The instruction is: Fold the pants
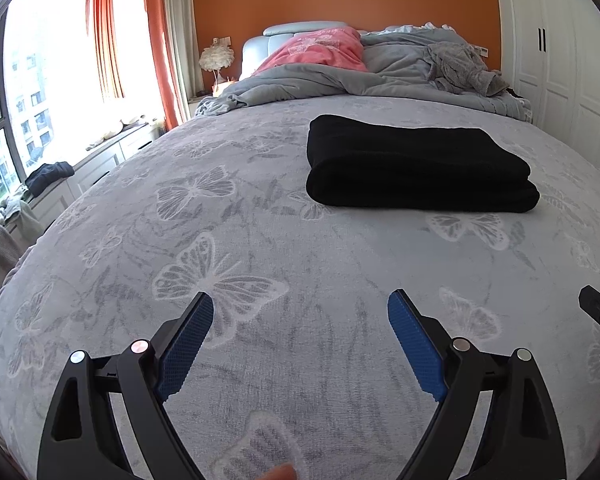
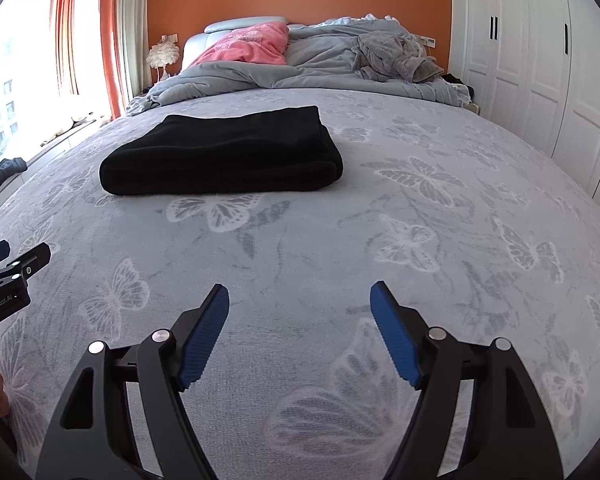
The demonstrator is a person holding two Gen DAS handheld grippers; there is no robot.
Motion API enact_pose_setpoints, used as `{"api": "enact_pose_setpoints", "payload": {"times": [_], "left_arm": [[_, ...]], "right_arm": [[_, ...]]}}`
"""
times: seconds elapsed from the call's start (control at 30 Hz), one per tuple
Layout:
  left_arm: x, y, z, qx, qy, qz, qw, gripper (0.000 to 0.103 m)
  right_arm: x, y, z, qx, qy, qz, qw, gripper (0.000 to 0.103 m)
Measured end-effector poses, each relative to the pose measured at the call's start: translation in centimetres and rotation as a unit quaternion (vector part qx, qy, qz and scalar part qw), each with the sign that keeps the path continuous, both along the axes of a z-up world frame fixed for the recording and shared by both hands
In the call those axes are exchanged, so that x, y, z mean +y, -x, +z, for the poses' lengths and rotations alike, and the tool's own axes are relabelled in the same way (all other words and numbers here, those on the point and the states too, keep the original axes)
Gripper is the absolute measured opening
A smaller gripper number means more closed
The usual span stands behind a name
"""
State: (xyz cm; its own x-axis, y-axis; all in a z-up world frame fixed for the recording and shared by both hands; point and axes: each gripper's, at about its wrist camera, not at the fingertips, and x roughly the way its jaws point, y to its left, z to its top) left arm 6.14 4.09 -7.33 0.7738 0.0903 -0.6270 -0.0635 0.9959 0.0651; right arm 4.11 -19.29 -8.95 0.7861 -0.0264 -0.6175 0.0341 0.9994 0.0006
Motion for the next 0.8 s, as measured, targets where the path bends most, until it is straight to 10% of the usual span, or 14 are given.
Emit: {"api": "enact_pose_setpoints", "payload": {"times": [0.8], "left_arm": [[-0.6,0.6,0.3,-0.014,0.002,-0.011,0.9998,0.087]], "right_arm": [[-0.1,0.0,-0.1,-0.003,-0.001,0.0,1.0,0.083]]}}
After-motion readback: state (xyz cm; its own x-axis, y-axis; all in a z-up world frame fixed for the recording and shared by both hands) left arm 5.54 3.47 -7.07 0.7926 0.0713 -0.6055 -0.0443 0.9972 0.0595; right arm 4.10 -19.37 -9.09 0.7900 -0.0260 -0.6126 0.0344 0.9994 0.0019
